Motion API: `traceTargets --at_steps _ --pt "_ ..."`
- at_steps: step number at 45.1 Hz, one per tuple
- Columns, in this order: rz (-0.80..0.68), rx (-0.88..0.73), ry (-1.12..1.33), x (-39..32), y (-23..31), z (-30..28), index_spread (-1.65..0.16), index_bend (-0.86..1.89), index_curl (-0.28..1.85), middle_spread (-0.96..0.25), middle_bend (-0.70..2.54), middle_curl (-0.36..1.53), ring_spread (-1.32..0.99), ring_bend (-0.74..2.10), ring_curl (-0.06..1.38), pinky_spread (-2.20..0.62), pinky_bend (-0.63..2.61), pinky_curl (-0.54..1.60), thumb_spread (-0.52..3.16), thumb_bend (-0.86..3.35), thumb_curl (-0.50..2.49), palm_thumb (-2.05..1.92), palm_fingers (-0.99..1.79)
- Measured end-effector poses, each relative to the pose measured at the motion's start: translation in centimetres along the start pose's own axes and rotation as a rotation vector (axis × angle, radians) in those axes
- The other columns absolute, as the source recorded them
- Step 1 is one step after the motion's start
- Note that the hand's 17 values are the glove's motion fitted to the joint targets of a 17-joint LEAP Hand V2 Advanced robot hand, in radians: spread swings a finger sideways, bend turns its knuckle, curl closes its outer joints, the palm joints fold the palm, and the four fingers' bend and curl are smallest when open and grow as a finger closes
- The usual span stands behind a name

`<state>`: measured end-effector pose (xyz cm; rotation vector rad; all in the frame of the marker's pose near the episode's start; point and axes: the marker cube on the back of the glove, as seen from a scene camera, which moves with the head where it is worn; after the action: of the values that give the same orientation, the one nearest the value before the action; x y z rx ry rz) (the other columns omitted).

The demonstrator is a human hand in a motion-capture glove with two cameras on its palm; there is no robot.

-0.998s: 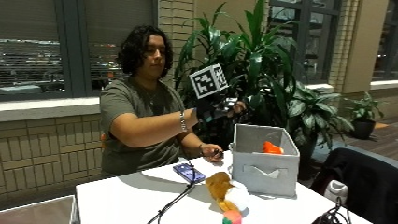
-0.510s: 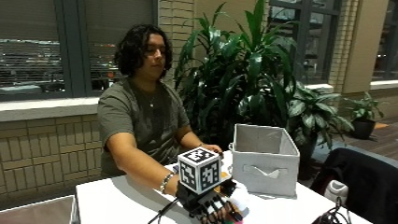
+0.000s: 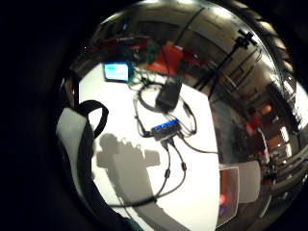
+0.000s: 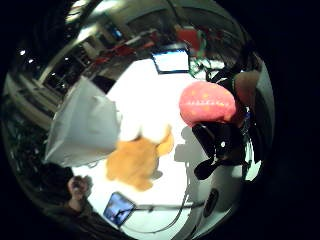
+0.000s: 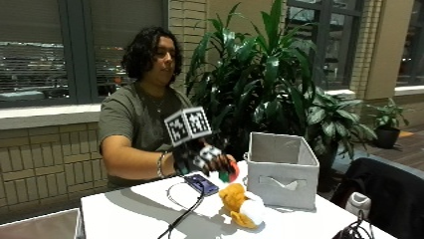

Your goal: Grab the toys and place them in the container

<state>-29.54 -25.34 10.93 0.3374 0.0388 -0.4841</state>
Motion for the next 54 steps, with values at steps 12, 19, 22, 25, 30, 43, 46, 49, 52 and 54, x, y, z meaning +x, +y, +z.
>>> traceTargets --at_steps 12,19,22,25,30,43,46,49,52,54 --pt "-0.326 0.280 -0.264 -12.2 0.9 -20.4 -0.37 0.64 0.47 -0.55 1.60 1.25 -0.59 1.76 0.94 -0.53 1.54 0.82 1.42 0.09 0.32 0.39 0.71" --pt "-0.526 0.281 -0.441 -21.2 0.0 -24.6 -0.36 0.69 0.49 -0.55 1.62 1.29 -0.59 1.77 0.97 -0.54 1.54 0.86 1.42 0.07 0.30 0.37 0.68" --pt "-0.530 0.257 -0.415 -23.5 -1.8 -23.7 -0.36 0.71 0.50 -0.55 1.63 1.30 -0.59 1.77 0.98 -0.55 1.55 0.88 1.42 0.06 0.30 0.37 0.67" --pt "-0.475 0.231 -0.386 -24.6 -3.7 -22.0 -0.35 0.72 0.51 -0.55 1.64 1.31 -0.59 1.78 0.99 -0.55 1.55 0.90 1.43 0.06 0.30 0.38 0.66" --pt "-0.473 0.127 -0.305 -25.1 -5.8 -16.9 -0.35 0.72 0.51 -0.54 1.65 1.32 -0.59 1.78 1.00 -0.56 1.57 0.93 1.43 0.05 0.29 0.38 0.65" --pt "-0.480 -0.083 -0.222 -18.6 -5.3 -9.1 -0.37 0.34 0.42 -0.47 1.30 1.12 -0.51 1.66 0.91 -0.47 1.36 0.80 1.13 -0.06 0.26 0.02 0.26" --pt "-0.389 -0.140 -0.232 -15.9 -4.8 -7.3 -0.38 0.36 0.42 -0.45 1.16 1.05 -0.48 1.56 0.85 -0.44 1.25 0.73 1.10 -0.05 0.27 -0.02 0.20" --pt "-0.300 -0.225 -0.288 -13.6 -4.1 -5.5 -0.38 0.39 0.43 -0.44 1.04 1.00 -0.46 1.45 0.81 -0.39 1.18 0.68 1.07 -0.05 0.27 -0.03 0.11" --pt "-0.301 -0.315 -0.308 -11.6 -3.1 -3.2 -0.37 0.39 0.44 -0.42 0.92 0.94 -0.44 1.32 0.75 -0.34 1.15 0.64 1.04 -0.05 0.27 -0.05 -0.03" --pt "-0.297 -0.391 -0.288 -10.0 -2.4 -1.0 -0.36 0.40 0.45 -0.40 0.84 0.90 -0.42 1.21 0.72 -0.30 1.16 0.62 1.01 -0.06 0.27 -0.05 -0.11"
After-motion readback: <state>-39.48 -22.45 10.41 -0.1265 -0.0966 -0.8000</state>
